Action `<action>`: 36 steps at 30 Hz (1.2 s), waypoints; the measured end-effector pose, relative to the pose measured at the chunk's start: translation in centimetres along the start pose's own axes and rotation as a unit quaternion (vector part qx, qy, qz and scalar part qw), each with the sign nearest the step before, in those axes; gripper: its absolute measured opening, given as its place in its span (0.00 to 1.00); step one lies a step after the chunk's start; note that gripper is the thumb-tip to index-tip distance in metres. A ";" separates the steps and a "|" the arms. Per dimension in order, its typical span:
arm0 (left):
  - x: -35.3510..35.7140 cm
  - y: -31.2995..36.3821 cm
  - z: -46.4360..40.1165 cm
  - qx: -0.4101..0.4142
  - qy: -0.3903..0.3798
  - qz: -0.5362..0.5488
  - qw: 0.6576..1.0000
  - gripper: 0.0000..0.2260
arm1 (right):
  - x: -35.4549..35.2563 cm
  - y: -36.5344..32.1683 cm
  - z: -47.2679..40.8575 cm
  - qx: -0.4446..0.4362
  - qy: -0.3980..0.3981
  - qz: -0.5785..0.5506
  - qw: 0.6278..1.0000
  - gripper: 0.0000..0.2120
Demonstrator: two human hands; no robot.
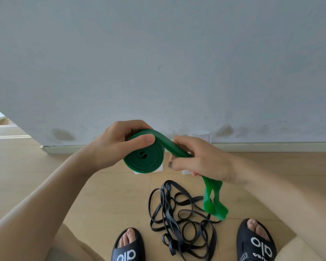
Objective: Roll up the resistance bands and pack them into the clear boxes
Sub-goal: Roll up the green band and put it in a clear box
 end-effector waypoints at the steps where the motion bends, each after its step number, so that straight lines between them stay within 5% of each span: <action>1: 0.1 0.1 0.0 0.001 0.005 0.010 1.000 0.11 | -0.1 -0.2 0.0 0.019 -0.023 -0.059 0.998 0.22; 4: 0.7 0.3 0.0 0.008 0.022 0.053 0.998 0.15 | 0.1 -0.7 -0.1 0.051 -0.103 -0.204 0.972 0.30; 10: 1.4 0.6 0.2 0.031 0.004 0.099 0.995 0.17 | 0.9 -0.4 -0.3 0.050 -0.136 -0.378 0.914 0.17; 16: 2.8 1.1 0.4 0.069 -0.069 -0.105 0.990 0.11 | 2.3 -0.1 -0.6 0.109 -0.145 -0.263 0.947 0.26; 24: 2.8 0.6 0.6 0.085 -0.052 -0.106 0.989 0.13 | 0.6 -0.6 -0.3 0.110 -0.187 -0.264 0.940 0.20; 31: 3.5 0.8 0.2 0.083 -0.080 -0.153 0.981 0.14 | 1.5 0.2 -0.9 0.130 -0.153 -0.197 0.960 0.28; 36: 2.9 0.5 -0.1 0.076 -0.048 -0.172 0.981 0.13 | 0.7 -0.5 -1.1 0.098 -0.098 -0.013 0.990 0.37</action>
Point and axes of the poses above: each hand's wrist, its own z-axis away from the middle knuckle, its own x-axis out of the palm, y = z × x, the point moved 1 cm from there along -z, towards the middle knuckle
